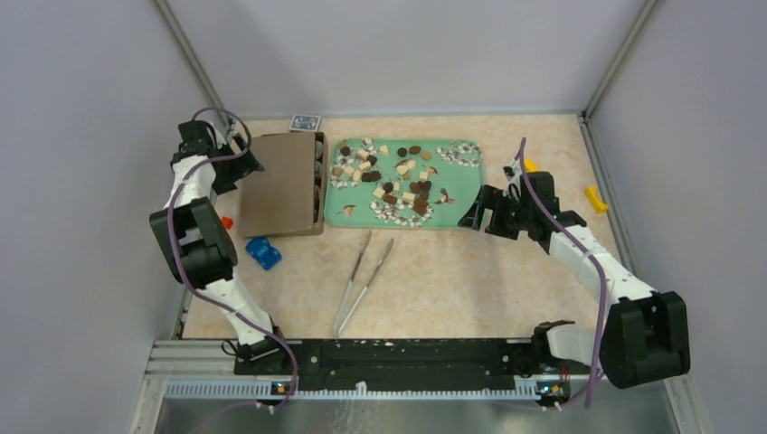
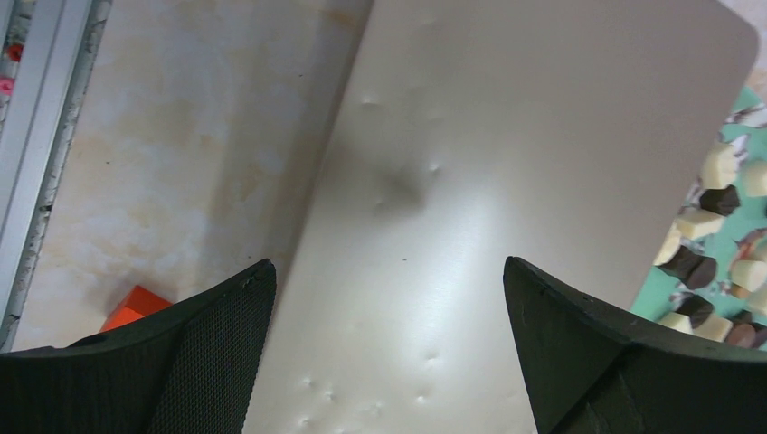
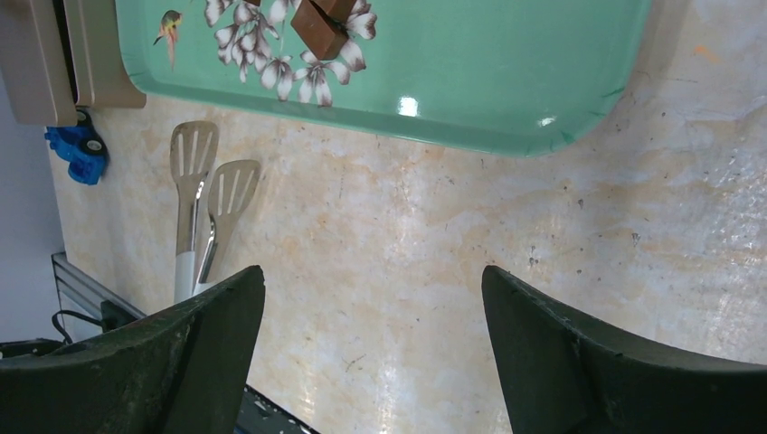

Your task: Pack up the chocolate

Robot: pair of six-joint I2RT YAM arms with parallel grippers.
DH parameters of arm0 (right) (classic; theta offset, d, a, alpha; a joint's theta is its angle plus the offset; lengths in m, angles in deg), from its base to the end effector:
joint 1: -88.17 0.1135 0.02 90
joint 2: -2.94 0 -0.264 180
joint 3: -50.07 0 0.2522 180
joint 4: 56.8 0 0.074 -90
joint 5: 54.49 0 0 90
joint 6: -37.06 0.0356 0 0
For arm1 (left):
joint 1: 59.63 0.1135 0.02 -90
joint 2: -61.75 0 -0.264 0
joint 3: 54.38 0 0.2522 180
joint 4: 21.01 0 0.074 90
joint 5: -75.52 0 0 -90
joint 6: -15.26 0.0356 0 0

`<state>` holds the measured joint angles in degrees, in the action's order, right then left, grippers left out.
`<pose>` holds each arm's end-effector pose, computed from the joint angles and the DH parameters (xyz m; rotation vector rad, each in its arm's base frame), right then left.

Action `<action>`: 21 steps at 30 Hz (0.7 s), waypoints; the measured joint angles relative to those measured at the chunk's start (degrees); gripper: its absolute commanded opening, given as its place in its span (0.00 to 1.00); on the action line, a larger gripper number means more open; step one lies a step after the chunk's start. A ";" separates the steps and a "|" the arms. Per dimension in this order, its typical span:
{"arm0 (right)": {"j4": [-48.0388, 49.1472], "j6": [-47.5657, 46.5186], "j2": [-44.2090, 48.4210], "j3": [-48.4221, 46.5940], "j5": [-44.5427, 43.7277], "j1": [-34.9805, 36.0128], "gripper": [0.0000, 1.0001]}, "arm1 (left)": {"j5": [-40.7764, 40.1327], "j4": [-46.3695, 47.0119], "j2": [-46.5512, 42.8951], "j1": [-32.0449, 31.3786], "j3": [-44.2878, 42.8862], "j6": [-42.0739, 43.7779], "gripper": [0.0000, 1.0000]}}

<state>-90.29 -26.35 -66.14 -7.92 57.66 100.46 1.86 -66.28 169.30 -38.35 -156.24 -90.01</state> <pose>0.2408 0.0662 0.2365 0.1039 2.4109 0.7789 0.3938 0.1426 0.2562 -0.6450 2.3477 -0.3034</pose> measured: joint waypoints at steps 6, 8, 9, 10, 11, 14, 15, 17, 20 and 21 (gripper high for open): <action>-0.04 0.15 0.04 0.00 0.04 0.00 0.88 | -2.54 0.96 1.33 0.02 0.90 0.22 0.99; -0.09 0.15 0.11 0.00 0.00 0.00 0.88 | -2.47 1.44 2.23 0.04 0.90 0.22 0.99; -0.15 0.15 0.11 0.00 0.00 0.00 0.88 | -2.05 1.66 2.71 0.07 0.90 0.24 0.99; -0.24 0.17 0.13 0.00 0.02 0.00 0.88 | -1.57 1.70 3.26 0.07 0.90 0.26 0.99; -0.39 0.20 0.13 0.00 0.00 0.00 0.88 | -0.68 1.70 3.80 0.09 0.85 0.39 0.99; -0.52 0.26 0.31 0.00 0.02 0.00 0.88 | 1.77 0.98 6.14 0.17 -0.22 0.48 0.99; -0.59 0.35 0.44 0.00 0.00 0.00 0.88 | 2.80 0.98 6.95 0.17 -0.70 0.46 0.99; -0.79 0.48 0.68 0.00 0.00 0.00 0.88 | 4.98 1.29 7.41 0.20 -0.83 0.37 0.99; -1.16 0.48 1.16 0.00 -0.07 0.00 0.88 | 8.17 1.99 7.37 0.35 -0.83 0.44 0.99; -1.18 0.50 1.36 0.00 -0.07 0.00 0.88 | 9.11 2.01 7.37 0.35 -0.83 0.42 0.99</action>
<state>-91.47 -25.85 -64.79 -7.92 57.60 100.46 10.97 -64.27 176.67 -38.00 -157.07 -89.59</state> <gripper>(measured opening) 0.877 0.987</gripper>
